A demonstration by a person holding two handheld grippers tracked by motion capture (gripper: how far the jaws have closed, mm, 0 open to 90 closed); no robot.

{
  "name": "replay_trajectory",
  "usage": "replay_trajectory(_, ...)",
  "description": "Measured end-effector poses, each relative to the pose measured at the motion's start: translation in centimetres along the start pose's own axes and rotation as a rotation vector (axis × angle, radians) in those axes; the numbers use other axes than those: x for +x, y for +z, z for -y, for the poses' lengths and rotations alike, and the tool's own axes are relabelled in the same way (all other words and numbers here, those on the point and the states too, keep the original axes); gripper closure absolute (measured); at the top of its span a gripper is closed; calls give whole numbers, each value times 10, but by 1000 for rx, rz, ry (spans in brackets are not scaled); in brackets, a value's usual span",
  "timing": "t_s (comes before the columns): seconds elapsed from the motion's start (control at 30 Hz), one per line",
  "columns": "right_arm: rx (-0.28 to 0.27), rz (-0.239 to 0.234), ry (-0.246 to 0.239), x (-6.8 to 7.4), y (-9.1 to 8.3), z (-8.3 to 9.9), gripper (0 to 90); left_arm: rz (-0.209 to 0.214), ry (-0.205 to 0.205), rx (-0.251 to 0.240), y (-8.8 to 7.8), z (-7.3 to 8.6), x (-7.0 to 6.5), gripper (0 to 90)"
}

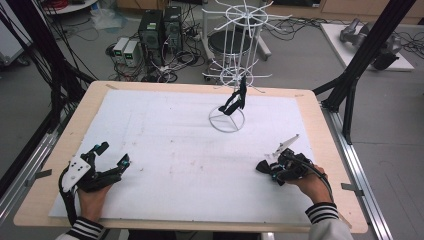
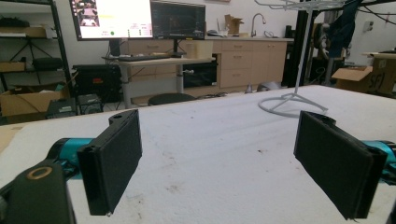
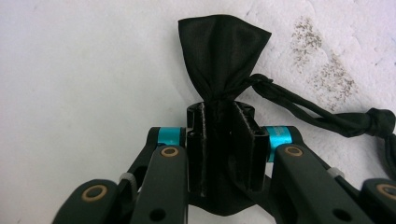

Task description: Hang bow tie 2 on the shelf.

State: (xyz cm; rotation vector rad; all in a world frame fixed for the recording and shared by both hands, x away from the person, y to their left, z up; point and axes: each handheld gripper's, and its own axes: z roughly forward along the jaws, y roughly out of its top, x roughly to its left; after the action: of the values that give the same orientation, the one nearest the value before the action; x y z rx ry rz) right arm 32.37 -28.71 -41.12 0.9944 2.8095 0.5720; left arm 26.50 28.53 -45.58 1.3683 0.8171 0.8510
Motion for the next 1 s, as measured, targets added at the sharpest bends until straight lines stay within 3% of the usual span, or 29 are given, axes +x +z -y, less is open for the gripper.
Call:
replay_trajectory(0.23, -32, -10, 0, 1, -2, -1, 762, 0, 0, 0, 0, 0, 0, 156)
replay_trajectory(0.47, -99, -24, 2, 1, -8, -1, 762, 1, -1, 0, 0, 0, 0, 156)
replay_trajectory(0.8, -283, -67, 40, -2, -21, -1, 759, 0, 0, 0, 0, 0, 0, 156)
replay_trajectory(1.0, -365, -68, 54, -2, -27, 0, 759, 0, 0, 0, 0, 0, 0, 156)
